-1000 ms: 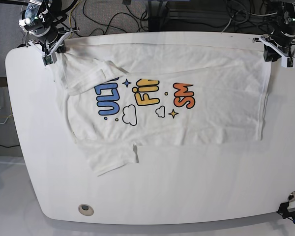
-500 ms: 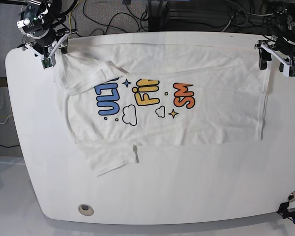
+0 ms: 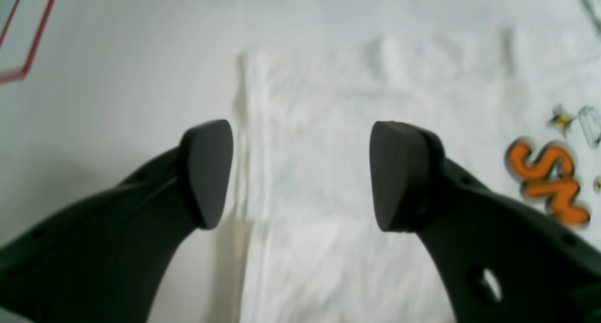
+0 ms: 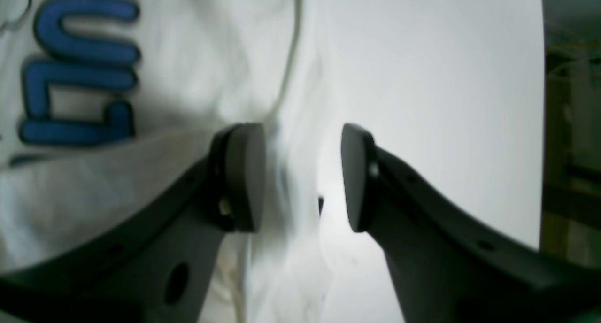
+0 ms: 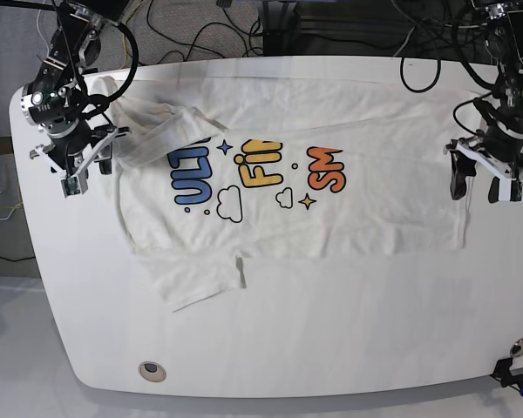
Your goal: Fold the T-shirt properly
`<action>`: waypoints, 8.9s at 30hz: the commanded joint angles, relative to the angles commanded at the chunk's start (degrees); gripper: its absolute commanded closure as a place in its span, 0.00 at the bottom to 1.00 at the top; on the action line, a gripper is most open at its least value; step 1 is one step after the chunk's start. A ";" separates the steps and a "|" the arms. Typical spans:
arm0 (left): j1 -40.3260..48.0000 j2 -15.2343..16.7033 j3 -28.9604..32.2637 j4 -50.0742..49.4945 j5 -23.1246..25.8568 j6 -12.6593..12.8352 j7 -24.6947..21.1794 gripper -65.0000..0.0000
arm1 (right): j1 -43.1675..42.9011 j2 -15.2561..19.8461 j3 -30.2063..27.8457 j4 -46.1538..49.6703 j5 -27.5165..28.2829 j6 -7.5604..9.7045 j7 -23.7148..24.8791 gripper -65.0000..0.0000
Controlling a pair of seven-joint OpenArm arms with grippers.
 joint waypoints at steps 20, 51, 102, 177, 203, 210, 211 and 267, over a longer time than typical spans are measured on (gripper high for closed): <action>-23.30 -0.35 2.99 -26.99 0.00 -1.67 -1.41 0.34 | 27.08 5.27 -8.00 -37.80 -0.18 -0.53 9.67 0.60; -23.12 -1.49 2.64 -34.64 -0.26 -2.02 -4.66 0.34 | 33.32 6.86 -12.31 -61.36 -0.18 -0.70 25.49 0.60; -29.01 5.54 0.44 -48.18 -0.44 -2.02 -4.84 0.28 | 31.91 5.36 -12.48 -61.27 -0.18 -0.44 25.49 1.00; -28.75 2.55 -3.52 -47.65 -0.35 -8.62 -7.91 0.24 | 20.57 3.69 -12.40 -31.38 0.26 -0.09 6.33 1.00; -28.13 7.38 1.58 -47.74 -0.44 -4.13 -7.74 0.27 | 20.48 3.60 -12.40 -31.47 0.26 -0.09 7.03 1.00; -27.96 7.38 1.58 -47.65 -0.44 -4.13 -7.74 0.53 | 20.48 3.60 -12.40 -31.47 0.26 -0.09 7.03 1.00; -27.96 7.38 1.58 -47.65 -0.44 -4.13 -7.82 0.62 | 20.48 3.60 -12.40 -31.47 0.26 -0.09 7.03 1.00; -28.22 6.95 -0.79 -48.18 -0.35 -1.49 -8.00 0.38 | 20.48 3.43 -12.40 -31.47 0.26 -0.09 7.12 1.00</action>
